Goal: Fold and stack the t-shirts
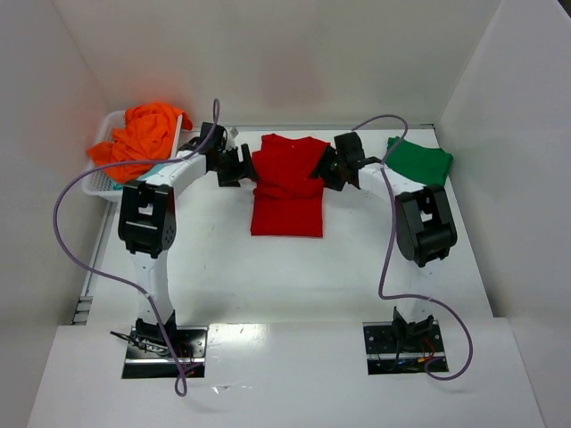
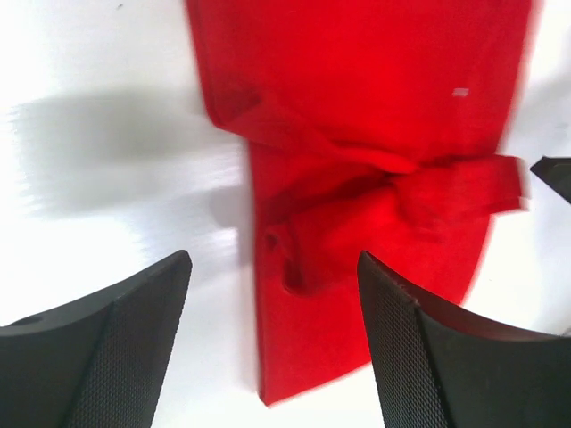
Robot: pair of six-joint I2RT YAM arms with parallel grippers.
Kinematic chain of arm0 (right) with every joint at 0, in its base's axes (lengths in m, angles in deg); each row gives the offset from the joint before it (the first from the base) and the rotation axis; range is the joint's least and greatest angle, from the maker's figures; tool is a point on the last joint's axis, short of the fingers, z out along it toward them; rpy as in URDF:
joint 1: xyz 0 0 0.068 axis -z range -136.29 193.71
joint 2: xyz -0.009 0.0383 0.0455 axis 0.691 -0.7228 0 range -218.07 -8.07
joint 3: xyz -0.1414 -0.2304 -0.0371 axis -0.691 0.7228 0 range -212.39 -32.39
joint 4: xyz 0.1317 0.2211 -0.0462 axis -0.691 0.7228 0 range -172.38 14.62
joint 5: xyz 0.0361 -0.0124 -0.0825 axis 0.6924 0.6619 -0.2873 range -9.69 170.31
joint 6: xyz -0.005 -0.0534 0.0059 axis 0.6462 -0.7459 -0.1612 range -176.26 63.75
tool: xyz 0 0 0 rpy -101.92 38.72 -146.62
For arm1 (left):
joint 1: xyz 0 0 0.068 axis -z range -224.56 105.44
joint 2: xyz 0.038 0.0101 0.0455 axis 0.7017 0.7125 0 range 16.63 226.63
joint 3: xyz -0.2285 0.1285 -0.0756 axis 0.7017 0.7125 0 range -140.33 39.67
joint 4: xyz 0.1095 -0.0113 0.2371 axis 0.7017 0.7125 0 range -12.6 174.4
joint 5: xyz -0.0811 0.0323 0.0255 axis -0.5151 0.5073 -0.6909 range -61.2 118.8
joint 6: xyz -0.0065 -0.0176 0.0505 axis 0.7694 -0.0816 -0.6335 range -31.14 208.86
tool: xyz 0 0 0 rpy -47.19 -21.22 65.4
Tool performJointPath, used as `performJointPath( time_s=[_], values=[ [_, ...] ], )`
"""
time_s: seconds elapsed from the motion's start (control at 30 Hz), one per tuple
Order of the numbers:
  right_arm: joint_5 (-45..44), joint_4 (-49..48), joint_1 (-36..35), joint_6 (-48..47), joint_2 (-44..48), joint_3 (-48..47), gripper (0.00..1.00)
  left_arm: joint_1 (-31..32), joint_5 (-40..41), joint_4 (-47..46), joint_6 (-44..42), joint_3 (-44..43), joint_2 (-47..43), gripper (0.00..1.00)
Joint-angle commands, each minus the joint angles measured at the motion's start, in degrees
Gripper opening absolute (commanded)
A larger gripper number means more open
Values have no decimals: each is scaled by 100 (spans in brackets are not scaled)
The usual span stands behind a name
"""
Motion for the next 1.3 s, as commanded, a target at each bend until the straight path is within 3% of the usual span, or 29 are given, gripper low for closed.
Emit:
performJointPath(
  time_s=[0.0, 0.1, 0.13, 0.2, 0.23, 0.3, 0.4, 0.7, 1.27],
  values=[
    [-209, -454, 23, -101, 1094, 20, 64, 2, -312, -255, -173, 258, -900, 83],
    [28, -640, 23, -31, 1526, 485, 56, 134, -374, -562, -121, 760, -1463, 82],
    [81, -692, 23, -30, 1528, 704, 42, 186, -374, -651, -59, 1127, -1569, 75],
    [-67, -693, -179, 22, 1528, 855, 24, 301, -497, -905, 20, 1472, -1737, 62],
    [-138, -623, -275, 22, 1528, 1012, 9, 380, -550, -959, 142, 1613, -1789, 42],
    [-191, -623, -538, 83, 1440, 1162, 4, 450, -603, -1143, 213, 2009, -1790, 25],
    [-191, -675, -715, 154, 1273, 1444, 2, 521, -603, -1328, 267, 2351, -1728, 10],
    [-534, -798, -768, 163, 843, 1558, 4, 583, -515, -1381, 267, 2011, -947, 9],
    [-780, -464, -426, -74, -590, 12, 10, 293, -357, -1074, 214, 420, 372, 13]
  ],
)
